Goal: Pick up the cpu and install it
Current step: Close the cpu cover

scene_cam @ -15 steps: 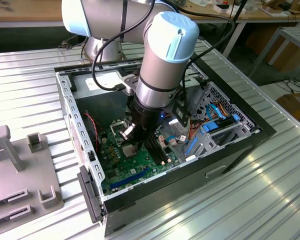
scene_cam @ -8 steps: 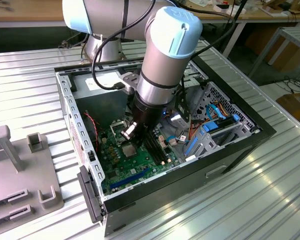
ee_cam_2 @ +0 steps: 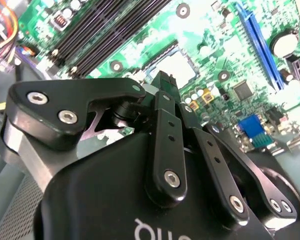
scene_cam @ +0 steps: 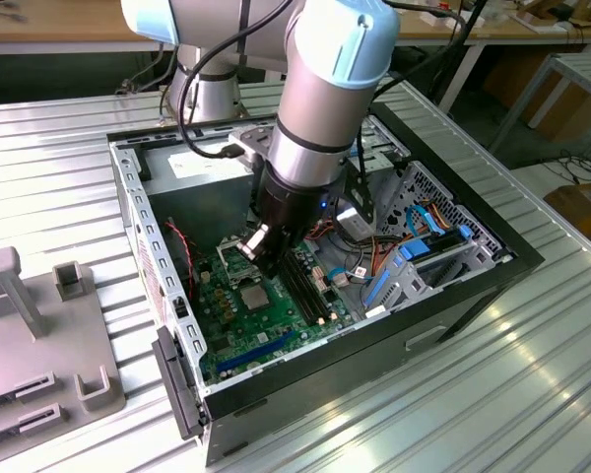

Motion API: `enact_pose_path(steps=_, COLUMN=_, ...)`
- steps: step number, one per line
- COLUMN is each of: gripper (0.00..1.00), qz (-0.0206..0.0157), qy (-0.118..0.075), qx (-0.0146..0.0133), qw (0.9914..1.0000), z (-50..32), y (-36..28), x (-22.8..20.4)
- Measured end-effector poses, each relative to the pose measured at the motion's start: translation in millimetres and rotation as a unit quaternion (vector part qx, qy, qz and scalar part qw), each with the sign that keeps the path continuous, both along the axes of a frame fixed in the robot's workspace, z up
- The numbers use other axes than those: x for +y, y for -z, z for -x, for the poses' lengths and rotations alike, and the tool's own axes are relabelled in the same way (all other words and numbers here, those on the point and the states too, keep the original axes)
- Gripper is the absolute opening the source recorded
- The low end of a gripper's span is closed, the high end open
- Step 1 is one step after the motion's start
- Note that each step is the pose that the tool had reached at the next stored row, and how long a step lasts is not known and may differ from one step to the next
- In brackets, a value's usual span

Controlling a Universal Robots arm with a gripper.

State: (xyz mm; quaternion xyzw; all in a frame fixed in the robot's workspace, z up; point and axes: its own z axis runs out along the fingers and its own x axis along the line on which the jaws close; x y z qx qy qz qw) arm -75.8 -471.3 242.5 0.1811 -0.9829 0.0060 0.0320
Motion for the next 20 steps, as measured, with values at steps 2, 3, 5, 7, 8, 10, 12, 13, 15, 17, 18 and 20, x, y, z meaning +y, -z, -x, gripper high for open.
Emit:
enact_pose_path(steps=2, gripper=0.11, qz=0.0, qy=-0.001, qx=0.0, qw=1.0, z=-0.2, y=0.0, x=1.8)
enact_pose_path(steps=3, gripper=0.11, qz=-0.0002, qy=-0.003, qx=-0.0001, qw=1.0, z=-0.7, y=0.2, x=2.0)
enact_pose_path(steps=5, gripper=0.11, qz=-0.0001, qy=-0.007, qx=0.0, qw=0.99998, z=-1.7, y=0.6, x=2.9)
enact_pose_path(steps=7, gripper=0.11, qz=-0.0002, qy=-0.008, qx=-0.0001, qw=0.99997, z=-4.6, y=0.7, x=5.4)
enact_pose_path(steps=8, gripper=0.11, qz=-0.0001, qy=-0.008, qx=-0.0001, qw=0.99996, z=-6.2, y=0.7, x=6.5)
enact_pose_path(steps=10, gripper=0.11, qz=-0.0002, qy=-0.01, qx=-0.0001, qw=0.99995, z=-9.8, y=0.8, x=9.0)
enact_pose_path(steps=12, gripper=0.11, qz=-0.0001, qy=-0.012, qx=0.0, qw=0.99993, z=-12.8, y=0.8, x=12.1)
enact_pose_path(steps=13, gripper=0.11, qz=-0.0001, qy=-0.013, qx=0.0, qw=0.99992, z=-13.6, y=0.8, x=13.4)
enact_pose_path(steps=15, gripper=0.11, qz=-0.0001, qy=-0.014, qx=-0.0001, qw=0.9999, z=-14.9, y=0.8, x=15.7)
enact_pose_path(steps=17, gripper=0.11, qz=-0.0002, qy=-0.017, qx=-0.0001, qw=0.99986, z=-16.3, y=0.9, x=17.3)
enact_pose_path(steps=18, gripper=0.11, qz=-0.0001, qy=-0.018, qx=-0.0001, qw=0.99983, z=-16.9, y=0.9, x=18.0)
enact_pose_path(steps=20, gripper=0.11, qz=-0.0001, qy=-0.02, qx=-0.0001, qw=0.9998, z=-17.2, y=0.9, x=18.5)
